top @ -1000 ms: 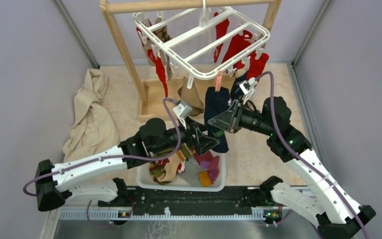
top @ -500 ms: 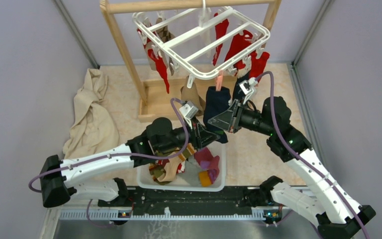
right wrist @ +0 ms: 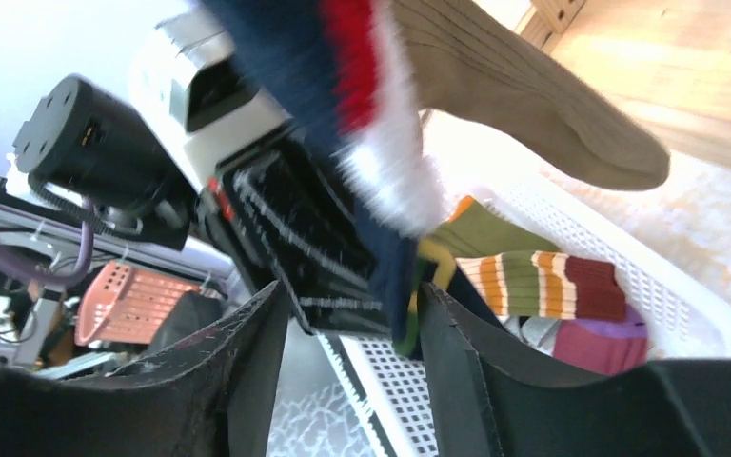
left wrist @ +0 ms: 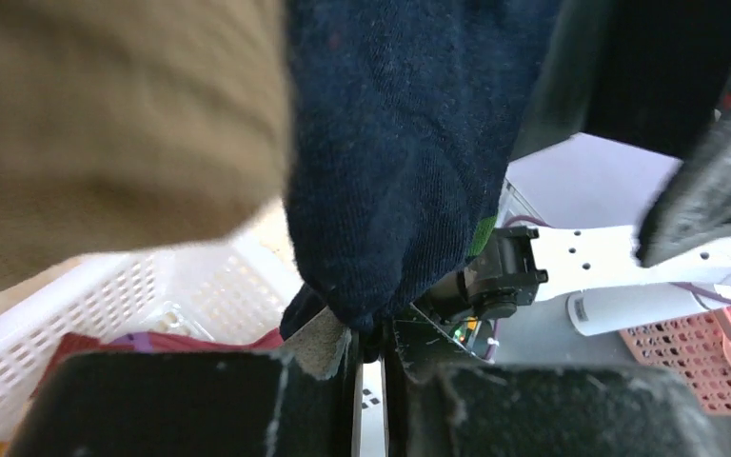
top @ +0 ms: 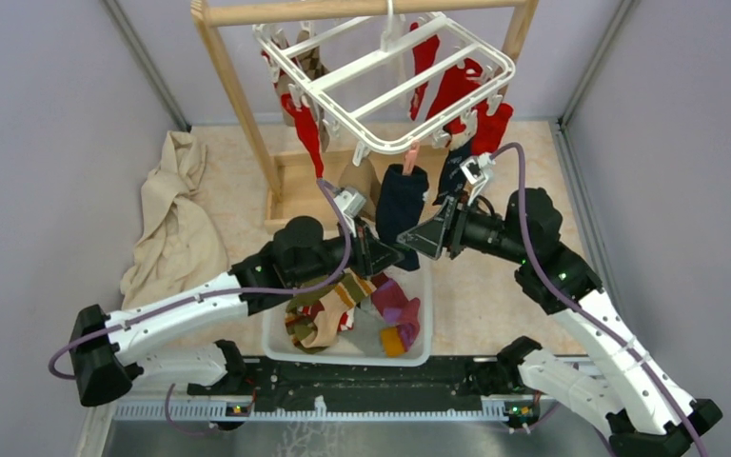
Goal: Remove the socks clipped to the hanger
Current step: Remove the sock from the hanger.
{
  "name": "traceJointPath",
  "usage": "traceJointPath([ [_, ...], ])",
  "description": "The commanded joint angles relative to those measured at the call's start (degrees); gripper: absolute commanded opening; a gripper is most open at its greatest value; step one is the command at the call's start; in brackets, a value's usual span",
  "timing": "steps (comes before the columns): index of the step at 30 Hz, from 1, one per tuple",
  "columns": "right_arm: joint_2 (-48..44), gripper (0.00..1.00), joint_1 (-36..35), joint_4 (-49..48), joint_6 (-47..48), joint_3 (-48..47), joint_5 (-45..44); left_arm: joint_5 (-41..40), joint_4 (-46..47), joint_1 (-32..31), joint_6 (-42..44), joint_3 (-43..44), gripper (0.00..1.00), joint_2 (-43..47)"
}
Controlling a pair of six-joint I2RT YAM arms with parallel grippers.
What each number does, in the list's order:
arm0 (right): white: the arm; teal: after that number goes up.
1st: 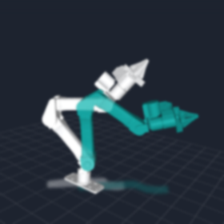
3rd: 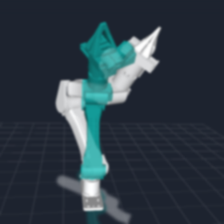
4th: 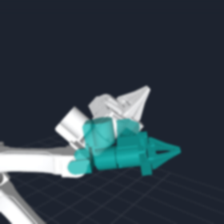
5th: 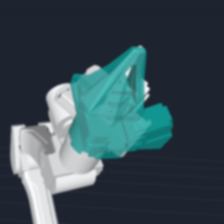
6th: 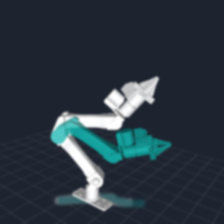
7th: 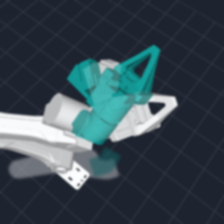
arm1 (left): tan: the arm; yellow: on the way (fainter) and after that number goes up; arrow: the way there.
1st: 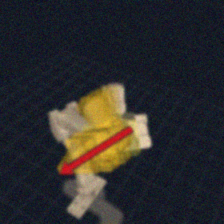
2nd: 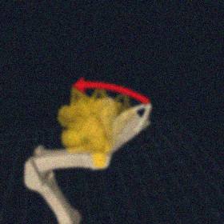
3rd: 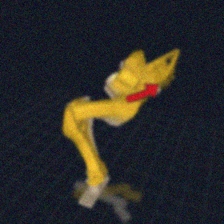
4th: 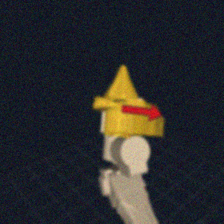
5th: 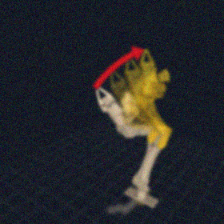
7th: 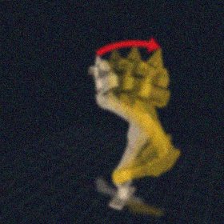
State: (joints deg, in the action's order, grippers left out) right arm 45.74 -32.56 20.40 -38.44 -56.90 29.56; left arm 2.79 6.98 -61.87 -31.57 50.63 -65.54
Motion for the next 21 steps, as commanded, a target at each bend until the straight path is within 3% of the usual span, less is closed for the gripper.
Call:
traceJointPath([
  [1, -2.25, 0.55, 0.34, -0.15, 7.21, -3.5, -2.02, 6.94, -0.96, 5.96, -5.32, -1.44, 0.13, 2.83],
  [5, -3.43, 0.55, 0.3, -4.93, 11.13, -3.39, -3.48, 13.34, -0.64, 10.69, -7.28, -2.13, 0.13, 3.16],
  [10, -5.83, 0.54, 0.3, -19.19, 14.73, 1.41, -5.73, 19.07, -0.5, 13.45, -8.84, -0.78, 0.15, 1.45],
  [21, 2.01, 0.51, 0.43, -38.11, 20.72, 2.5, -7.49, 27.08, -0.98, 16.78, -12.31, 1.08, 0.2, -2.75],
])
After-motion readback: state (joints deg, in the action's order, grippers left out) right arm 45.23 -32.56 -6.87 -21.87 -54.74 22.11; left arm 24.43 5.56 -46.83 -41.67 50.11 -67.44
